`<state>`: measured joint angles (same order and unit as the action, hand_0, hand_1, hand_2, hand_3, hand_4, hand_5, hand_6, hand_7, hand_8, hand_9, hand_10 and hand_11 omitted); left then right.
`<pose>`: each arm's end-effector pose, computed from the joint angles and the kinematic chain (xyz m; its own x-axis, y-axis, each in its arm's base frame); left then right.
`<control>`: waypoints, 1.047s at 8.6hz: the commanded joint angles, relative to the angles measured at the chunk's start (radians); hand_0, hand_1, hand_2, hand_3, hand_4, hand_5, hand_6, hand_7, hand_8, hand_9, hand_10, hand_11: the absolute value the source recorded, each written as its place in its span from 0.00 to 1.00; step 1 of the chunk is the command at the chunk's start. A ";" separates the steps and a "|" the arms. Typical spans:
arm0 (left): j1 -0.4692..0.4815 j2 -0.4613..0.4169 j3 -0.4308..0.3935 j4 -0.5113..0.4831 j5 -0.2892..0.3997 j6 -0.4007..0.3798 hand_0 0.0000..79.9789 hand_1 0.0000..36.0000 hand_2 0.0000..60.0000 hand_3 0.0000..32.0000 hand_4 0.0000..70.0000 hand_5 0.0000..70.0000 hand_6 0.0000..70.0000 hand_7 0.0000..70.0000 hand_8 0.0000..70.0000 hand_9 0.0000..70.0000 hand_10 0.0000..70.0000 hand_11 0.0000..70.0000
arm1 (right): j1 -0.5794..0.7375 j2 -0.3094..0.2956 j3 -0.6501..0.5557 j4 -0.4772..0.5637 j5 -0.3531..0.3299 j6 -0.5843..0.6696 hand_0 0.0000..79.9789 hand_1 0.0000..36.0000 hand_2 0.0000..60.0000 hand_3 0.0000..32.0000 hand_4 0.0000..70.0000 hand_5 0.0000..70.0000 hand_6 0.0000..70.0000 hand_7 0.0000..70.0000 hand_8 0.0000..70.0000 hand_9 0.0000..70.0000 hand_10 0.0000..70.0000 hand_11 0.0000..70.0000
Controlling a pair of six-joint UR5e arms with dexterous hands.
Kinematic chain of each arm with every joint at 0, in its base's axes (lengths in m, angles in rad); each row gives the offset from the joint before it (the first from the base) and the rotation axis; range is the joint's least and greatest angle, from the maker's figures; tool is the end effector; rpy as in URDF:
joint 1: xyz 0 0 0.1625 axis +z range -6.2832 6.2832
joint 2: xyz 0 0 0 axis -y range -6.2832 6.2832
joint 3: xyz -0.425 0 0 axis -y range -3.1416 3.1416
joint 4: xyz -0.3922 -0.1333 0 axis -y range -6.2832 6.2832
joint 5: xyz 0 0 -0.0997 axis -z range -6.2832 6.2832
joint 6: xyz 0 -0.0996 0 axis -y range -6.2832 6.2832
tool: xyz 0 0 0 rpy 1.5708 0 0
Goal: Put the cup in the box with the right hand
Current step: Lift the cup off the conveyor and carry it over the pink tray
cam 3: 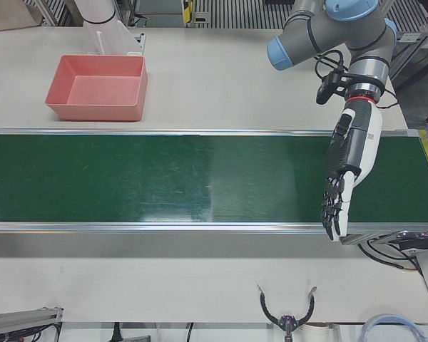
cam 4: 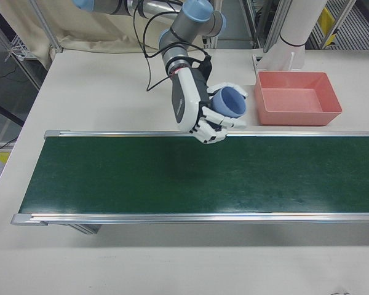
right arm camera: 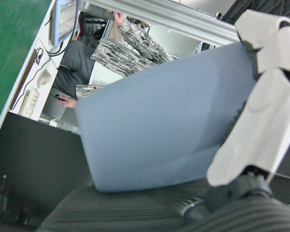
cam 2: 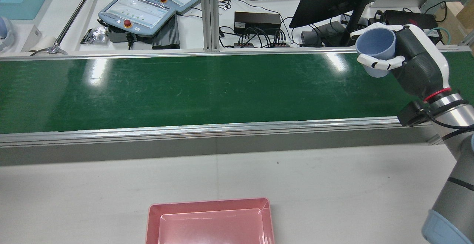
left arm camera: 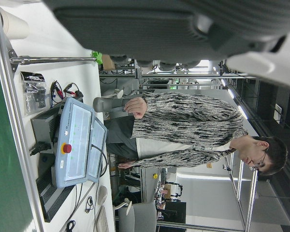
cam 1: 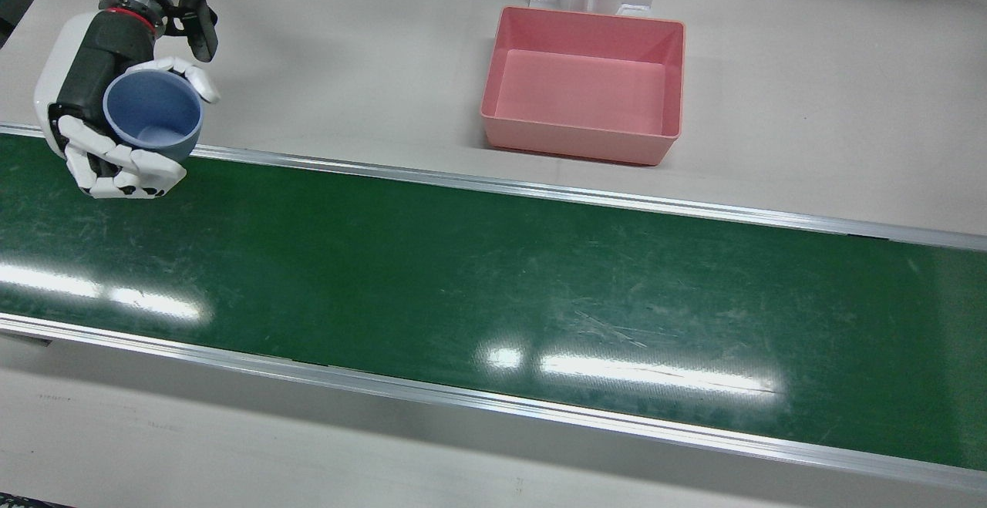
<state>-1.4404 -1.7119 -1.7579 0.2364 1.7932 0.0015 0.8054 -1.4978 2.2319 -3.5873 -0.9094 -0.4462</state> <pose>-0.0406 -0.5468 0.5472 -0.9385 -0.3445 -0.0217 -0.0105 0.0914 -0.9958 -0.1548 -0.4418 0.3969 -0.9664 0.0216 0.2561 -0.2439 0.2377 -0.9402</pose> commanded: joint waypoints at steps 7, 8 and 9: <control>0.000 0.000 0.000 0.000 0.000 0.000 0.00 0.00 0.00 0.00 0.00 0.00 0.00 0.00 0.00 0.00 0.00 0.00 | -0.787 0.097 0.161 0.039 0.342 -0.411 0.67 0.66 0.98 0.00 1.00 0.20 0.44 1.00 0.83 1.00 0.65 0.92; 0.000 0.000 0.000 0.000 0.000 0.000 0.00 0.00 0.00 0.00 0.00 0.00 0.00 0.00 0.00 0.00 0.00 0.00 | -0.816 0.097 0.146 0.041 0.342 -0.411 0.66 0.63 0.93 0.00 0.97 0.20 0.42 1.00 0.82 1.00 0.66 0.94; 0.000 0.000 0.000 0.000 0.000 0.000 0.00 0.00 0.00 0.00 0.00 0.00 0.00 0.00 0.00 0.00 0.00 0.00 | -0.836 0.096 0.138 0.041 0.342 -0.408 0.63 0.71 1.00 0.00 0.88 0.19 0.41 1.00 0.81 1.00 0.64 0.91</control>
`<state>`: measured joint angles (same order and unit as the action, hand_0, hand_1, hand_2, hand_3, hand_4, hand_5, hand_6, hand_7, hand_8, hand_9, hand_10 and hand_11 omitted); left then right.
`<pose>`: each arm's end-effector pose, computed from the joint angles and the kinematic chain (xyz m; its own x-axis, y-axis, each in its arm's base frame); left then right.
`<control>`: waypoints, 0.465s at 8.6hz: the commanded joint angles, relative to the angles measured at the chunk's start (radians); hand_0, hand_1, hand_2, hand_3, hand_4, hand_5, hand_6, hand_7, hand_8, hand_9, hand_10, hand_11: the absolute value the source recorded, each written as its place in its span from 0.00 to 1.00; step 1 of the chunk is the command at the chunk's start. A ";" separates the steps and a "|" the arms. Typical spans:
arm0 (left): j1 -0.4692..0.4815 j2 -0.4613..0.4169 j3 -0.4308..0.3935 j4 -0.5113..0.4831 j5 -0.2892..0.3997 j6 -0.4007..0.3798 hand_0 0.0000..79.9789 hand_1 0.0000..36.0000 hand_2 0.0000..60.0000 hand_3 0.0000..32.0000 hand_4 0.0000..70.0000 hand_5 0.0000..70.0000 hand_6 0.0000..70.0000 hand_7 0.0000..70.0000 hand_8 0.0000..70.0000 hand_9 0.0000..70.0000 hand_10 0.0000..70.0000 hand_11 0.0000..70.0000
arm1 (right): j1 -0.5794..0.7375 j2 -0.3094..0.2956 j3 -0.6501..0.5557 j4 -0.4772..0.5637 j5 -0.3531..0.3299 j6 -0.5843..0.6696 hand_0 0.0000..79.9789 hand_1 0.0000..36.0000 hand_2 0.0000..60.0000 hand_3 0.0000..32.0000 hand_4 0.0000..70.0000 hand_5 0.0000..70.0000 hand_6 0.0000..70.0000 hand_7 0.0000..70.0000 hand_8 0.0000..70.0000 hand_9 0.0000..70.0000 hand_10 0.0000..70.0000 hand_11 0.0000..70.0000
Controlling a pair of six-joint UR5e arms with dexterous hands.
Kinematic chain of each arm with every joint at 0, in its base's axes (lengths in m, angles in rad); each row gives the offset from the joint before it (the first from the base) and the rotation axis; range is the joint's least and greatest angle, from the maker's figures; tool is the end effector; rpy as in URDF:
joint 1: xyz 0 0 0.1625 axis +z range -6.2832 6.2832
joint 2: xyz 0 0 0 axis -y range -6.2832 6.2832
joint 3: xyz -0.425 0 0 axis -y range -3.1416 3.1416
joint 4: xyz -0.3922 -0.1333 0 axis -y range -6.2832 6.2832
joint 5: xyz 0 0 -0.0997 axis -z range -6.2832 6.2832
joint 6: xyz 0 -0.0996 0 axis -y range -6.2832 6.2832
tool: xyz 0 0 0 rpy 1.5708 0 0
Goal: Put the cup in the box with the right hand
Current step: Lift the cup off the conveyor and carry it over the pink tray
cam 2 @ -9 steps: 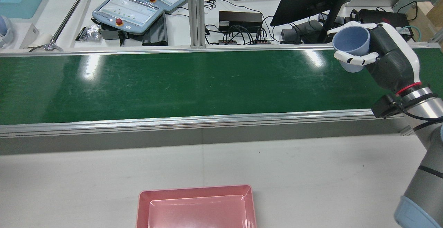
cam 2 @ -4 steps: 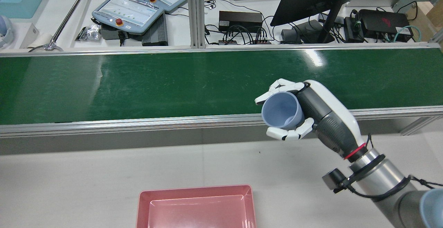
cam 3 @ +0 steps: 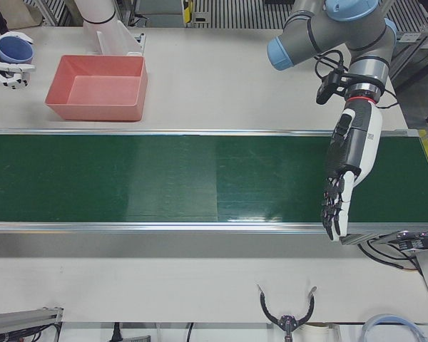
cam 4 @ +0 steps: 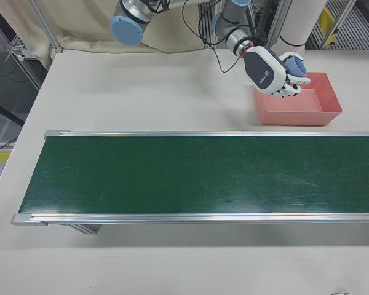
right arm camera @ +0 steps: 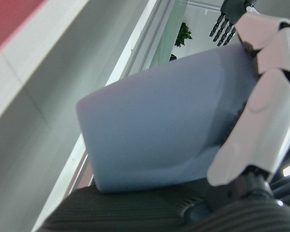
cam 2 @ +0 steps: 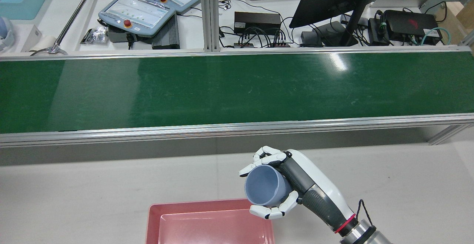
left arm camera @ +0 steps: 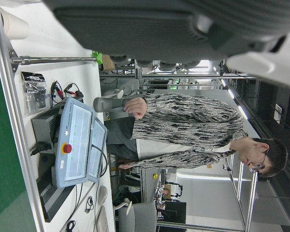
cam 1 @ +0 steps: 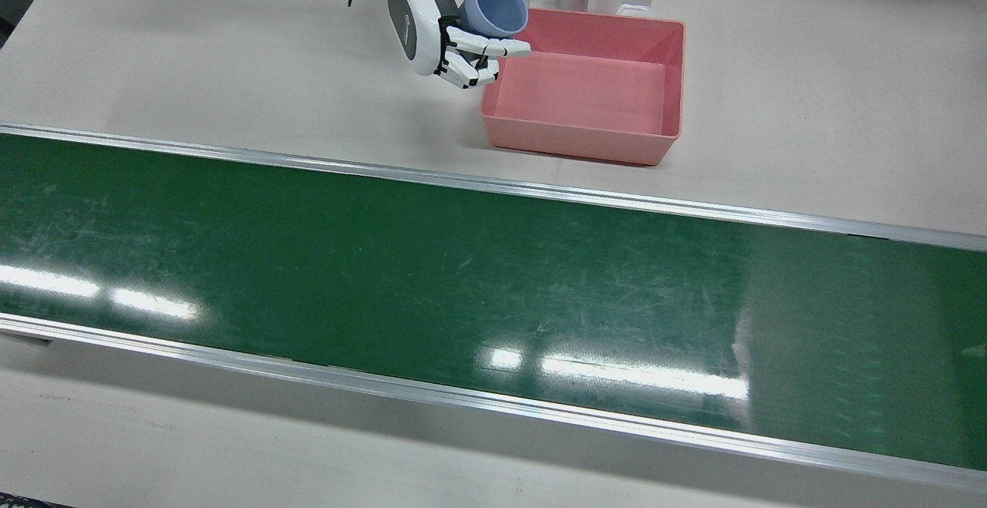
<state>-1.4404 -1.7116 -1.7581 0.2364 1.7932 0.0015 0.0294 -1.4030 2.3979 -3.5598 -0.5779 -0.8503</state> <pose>-0.0406 -0.5467 0.5473 -0.9385 -0.3445 -0.0217 -0.0105 0.0913 -0.9958 -0.3780 -0.2279 0.3065 -0.8832 0.3346 0.3286 -0.1799 0.4054 -0.8963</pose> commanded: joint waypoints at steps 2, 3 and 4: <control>0.000 0.000 0.000 0.000 0.000 0.000 0.00 0.00 0.00 0.00 0.00 0.00 0.00 0.00 0.00 0.00 0.00 0.00 | -0.072 0.003 -0.045 0.033 0.010 -0.004 0.71 0.52 0.15 0.00 0.27 0.12 0.13 0.40 0.26 0.43 0.15 0.24; 0.000 0.000 0.000 0.000 0.000 0.000 0.00 0.00 0.00 0.00 0.00 0.00 0.00 0.00 0.00 0.00 0.00 0.00 | -0.075 0.003 -0.045 0.035 0.010 -0.004 0.70 0.39 0.04 0.00 0.22 0.09 0.04 0.09 0.09 0.16 0.01 0.03; 0.000 0.000 0.000 0.000 0.000 0.000 0.00 0.00 0.00 0.00 0.00 0.00 0.00 0.00 0.00 0.00 0.00 0.00 | -0.075 0.003 -0.045 0.033 0.010 -0.003 0.66 0.34 0.06 0.00 0.18 0.07 0.04 0.08 0.09 0.15 0.00 0.00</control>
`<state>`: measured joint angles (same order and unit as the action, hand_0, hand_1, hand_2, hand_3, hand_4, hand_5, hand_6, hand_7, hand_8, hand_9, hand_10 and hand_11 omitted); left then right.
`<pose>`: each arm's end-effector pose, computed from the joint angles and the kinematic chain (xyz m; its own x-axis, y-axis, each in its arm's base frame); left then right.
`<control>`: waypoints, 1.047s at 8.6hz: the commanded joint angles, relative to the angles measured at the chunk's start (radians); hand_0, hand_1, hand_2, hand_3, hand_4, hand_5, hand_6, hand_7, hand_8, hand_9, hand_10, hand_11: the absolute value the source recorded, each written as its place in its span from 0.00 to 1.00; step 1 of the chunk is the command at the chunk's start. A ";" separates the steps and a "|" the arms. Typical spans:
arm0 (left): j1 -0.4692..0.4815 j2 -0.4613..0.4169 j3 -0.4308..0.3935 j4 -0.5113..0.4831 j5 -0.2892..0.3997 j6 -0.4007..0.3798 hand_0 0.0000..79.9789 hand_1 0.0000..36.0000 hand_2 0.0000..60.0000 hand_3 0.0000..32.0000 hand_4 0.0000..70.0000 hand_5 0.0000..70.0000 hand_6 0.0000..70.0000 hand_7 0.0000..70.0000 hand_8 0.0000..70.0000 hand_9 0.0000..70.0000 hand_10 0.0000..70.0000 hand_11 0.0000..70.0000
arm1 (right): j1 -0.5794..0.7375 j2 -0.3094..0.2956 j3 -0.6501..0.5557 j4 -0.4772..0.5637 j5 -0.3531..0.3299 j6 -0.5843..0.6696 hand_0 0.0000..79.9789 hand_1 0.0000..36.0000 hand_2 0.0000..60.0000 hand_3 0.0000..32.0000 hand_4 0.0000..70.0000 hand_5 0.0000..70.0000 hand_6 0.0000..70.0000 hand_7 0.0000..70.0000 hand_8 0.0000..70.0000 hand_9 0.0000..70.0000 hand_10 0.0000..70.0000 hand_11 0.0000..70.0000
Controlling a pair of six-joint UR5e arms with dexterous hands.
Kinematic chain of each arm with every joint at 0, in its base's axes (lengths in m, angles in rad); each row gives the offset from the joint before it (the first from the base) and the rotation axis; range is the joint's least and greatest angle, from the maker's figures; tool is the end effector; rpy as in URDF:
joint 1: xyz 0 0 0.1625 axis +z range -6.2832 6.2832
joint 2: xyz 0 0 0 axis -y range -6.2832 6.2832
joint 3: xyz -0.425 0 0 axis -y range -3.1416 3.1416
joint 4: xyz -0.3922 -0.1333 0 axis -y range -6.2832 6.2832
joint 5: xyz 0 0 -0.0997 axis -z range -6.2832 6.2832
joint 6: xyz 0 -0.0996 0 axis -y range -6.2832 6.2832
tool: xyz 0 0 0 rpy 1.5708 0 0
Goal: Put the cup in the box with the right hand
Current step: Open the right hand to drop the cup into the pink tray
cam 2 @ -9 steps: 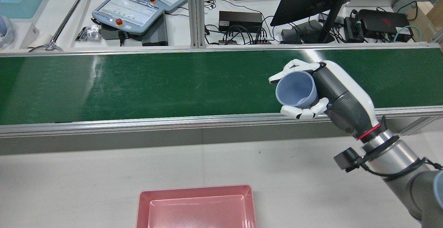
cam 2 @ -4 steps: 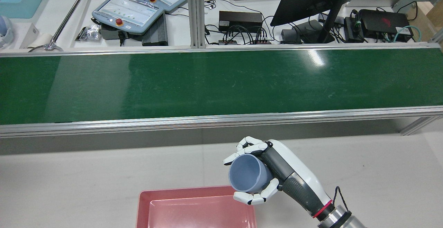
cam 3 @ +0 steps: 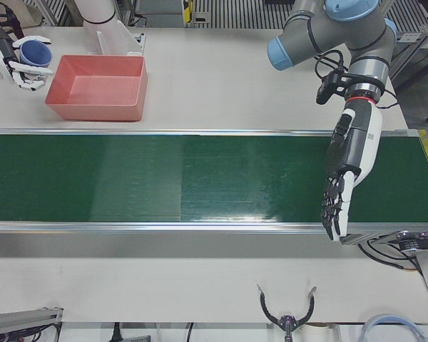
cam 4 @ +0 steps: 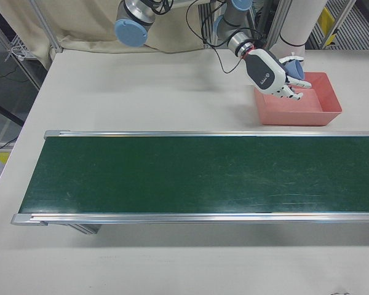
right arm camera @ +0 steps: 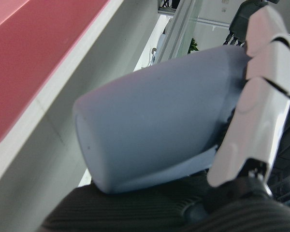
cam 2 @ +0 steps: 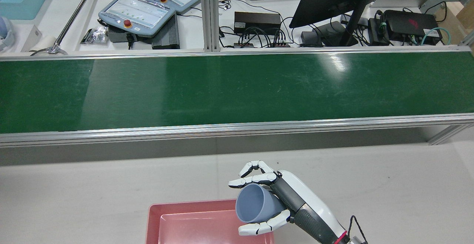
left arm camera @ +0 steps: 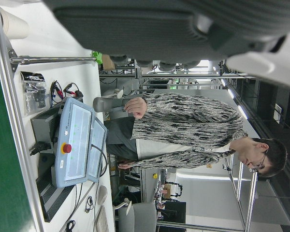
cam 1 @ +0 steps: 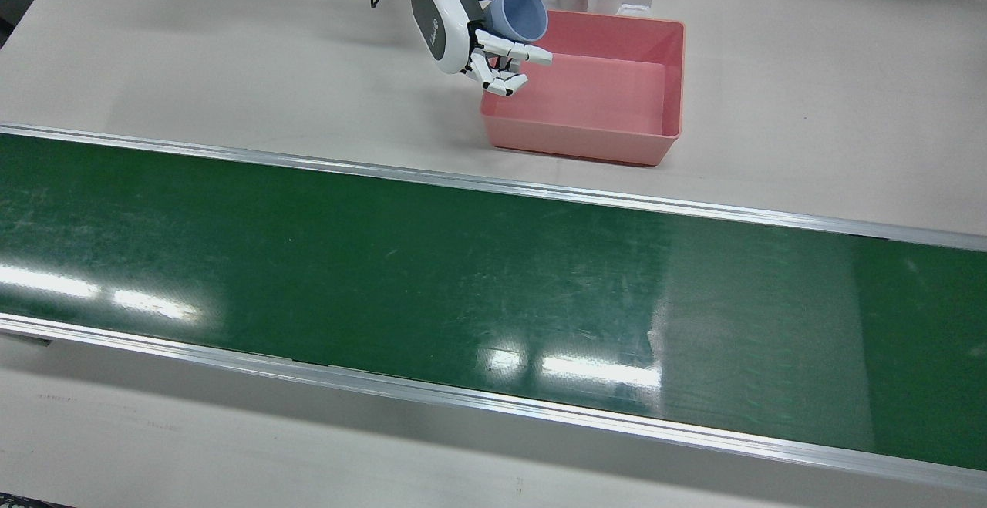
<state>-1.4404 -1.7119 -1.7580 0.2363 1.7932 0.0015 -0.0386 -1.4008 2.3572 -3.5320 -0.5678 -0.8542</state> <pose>-0.0406 -0.5468 0.5472 -0.9385 -0.3445 -0.0218 -0.0105 0.0916 -0.9957 -0.4048 -0.2018 0.3163 -0.8575 0.3866 0.3395 -0.1686 0.4123 -0.8953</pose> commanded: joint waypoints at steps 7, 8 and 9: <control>0.000 0.000 0.002 0.000 0.000 0.000 0.00 0.00 0.00 0.00 0.00 0.00 0.00 0.00 0.00 0.00 0.00 0.00 | 0.317 -0.275 0.251 -0.013 -0.074 0.273 0.62 0.28 0.08 0.00 0.23 0.06 0.05 0.17 0.13 0.23 0.00 0.01; 0.000 0.001 0.002 0.000 0.000 0.000 0.00 0.00 0.00 0.00 0.00 0.00 0.00 0.00 0.00 0.00 0.00 0.00 | 0.433 -0.321 0.237 -0.051 -0.172 0.350 0.64 0.26 0.00 0.00 0.29 0.07 0.06 0.18 0.13 0.23 0.00 0.01; 0.000 0.001 0.002 0.000 0.000 0.000 0.00 0.00 0.00 0.00 0.00 0.00 0.00 0.00 0.00 0.00 0.00 0.00 | 0.553 -0.345 0.231 -0.097 -0.254 0.390 0.63 0.36 0.13 0.00 0.25 0.07 0.06 0.19 0.14 0.24 0.00 0.02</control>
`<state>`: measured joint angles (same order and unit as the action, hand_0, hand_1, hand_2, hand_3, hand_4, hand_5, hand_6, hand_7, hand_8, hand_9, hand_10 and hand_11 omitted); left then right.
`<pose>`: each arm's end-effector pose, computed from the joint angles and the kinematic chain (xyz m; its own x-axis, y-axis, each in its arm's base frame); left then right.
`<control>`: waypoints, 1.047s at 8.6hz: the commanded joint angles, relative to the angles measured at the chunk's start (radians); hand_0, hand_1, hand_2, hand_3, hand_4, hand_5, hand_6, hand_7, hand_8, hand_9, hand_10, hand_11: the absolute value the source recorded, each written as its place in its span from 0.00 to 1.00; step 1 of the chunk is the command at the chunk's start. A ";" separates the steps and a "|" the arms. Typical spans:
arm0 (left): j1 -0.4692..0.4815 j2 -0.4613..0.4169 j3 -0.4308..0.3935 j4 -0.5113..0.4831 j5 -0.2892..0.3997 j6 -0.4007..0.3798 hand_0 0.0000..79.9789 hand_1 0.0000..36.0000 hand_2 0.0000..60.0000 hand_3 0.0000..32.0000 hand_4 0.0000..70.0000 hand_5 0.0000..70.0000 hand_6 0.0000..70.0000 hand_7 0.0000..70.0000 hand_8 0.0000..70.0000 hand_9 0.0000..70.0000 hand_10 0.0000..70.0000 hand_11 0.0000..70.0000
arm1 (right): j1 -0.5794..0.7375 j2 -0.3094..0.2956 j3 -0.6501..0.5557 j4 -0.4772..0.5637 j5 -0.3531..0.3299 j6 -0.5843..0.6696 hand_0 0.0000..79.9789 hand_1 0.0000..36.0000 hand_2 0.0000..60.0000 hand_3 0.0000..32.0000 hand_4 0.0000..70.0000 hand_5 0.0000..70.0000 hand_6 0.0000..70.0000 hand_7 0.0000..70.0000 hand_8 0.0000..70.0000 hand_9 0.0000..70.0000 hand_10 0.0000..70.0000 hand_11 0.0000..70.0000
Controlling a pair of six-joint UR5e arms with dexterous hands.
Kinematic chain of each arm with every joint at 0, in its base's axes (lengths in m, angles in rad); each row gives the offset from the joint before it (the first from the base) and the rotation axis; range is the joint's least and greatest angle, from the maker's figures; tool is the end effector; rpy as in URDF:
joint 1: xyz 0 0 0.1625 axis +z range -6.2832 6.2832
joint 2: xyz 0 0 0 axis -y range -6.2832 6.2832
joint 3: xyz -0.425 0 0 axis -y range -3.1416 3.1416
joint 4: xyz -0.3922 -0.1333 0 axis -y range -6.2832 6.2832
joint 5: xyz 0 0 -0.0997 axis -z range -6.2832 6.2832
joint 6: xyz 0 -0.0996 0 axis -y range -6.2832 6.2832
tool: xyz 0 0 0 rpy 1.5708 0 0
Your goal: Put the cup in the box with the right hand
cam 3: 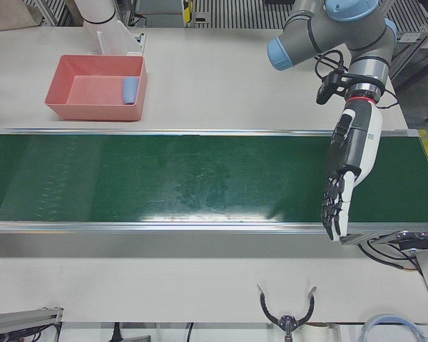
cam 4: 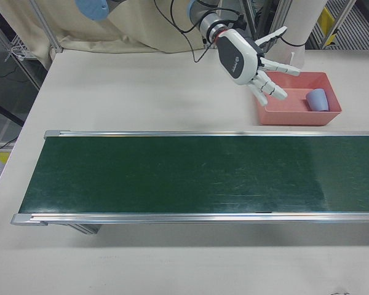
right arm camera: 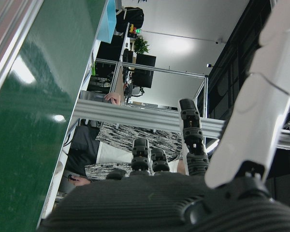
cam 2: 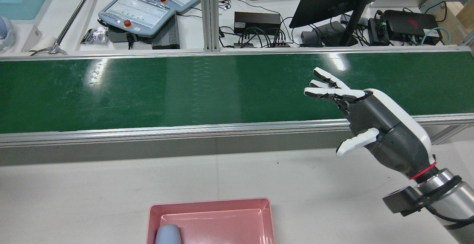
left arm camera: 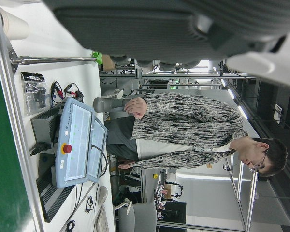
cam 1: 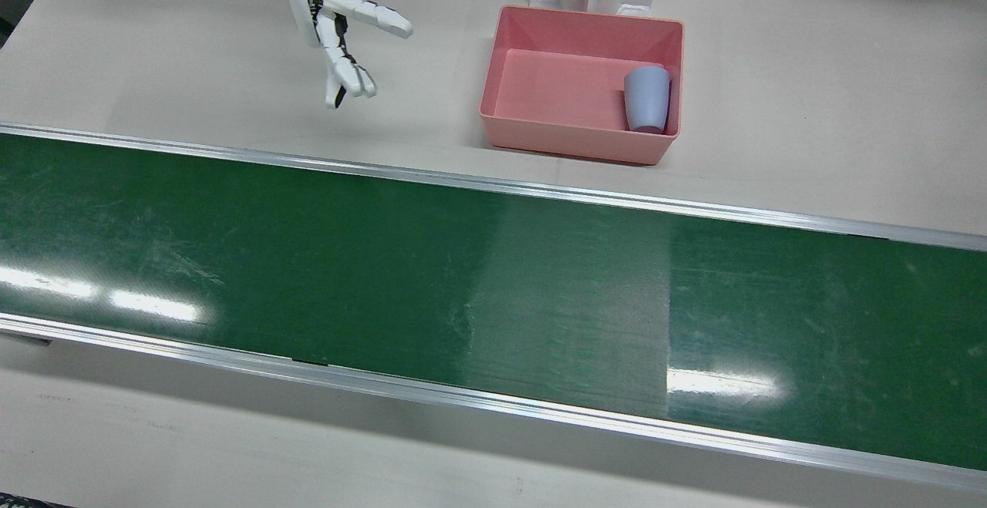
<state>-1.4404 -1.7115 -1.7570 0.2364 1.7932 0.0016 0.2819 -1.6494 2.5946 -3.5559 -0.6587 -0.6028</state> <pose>-0.0406 -0.5467 0.5479 -0.9385 -0.3445 -0.0215 -0.0102 0.0902 -0.9959 -0.2285 -0.2870 0.3234 -0.9556 0.2482 0.1591 -0.0673 0.3418 -0.9374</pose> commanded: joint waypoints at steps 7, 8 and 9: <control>0.000 0.001 -0.002 0.000 0.000 0.000 0.00 0.00 0.00 0.00 0.00 0.00 0.00 0.00 0.00 0.00 0.00 0.00 | 1.086 -0.186 -0.602 0.296 -0.791 0.393 0.64 0.35 0.09 0.00 0.21 0.09 0.07 0.20 0.15 0.26 0.07 0.12; 0.000 0.001 -0.002 0.000 0.000 0.000 0.00 0.00 0.00 0.00 0.00 0.00 0.00 0.00 0.00 0.00 0.00 0.00 | 1.194 -0.205 -0.670 0.357 -0.856 0.393 0.65 0.34 0.04 0.00 0.26 0.08 0.07 0.21 0.15 0.27 0.06 0.11; 0.000 0.003 -0.002 0.000 0.000 0.000 0.00 0.00 0.00 0.00 0.00 0.00 0.00 0.00 0.00 0.00 0.00 0.00 | 1.283 -0.207 -0.733 0.412 -0.904 0.396 0.65 0.34 0.05 0.00 0.27 0.08 0.07 0.22 0.15 0.27 0.06 0.12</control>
<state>-1.4404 -1.7103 -1.7594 0.2363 1.7932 0.0015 1.3542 -1.8226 2.0012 -3.2771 -1.4419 -0.2170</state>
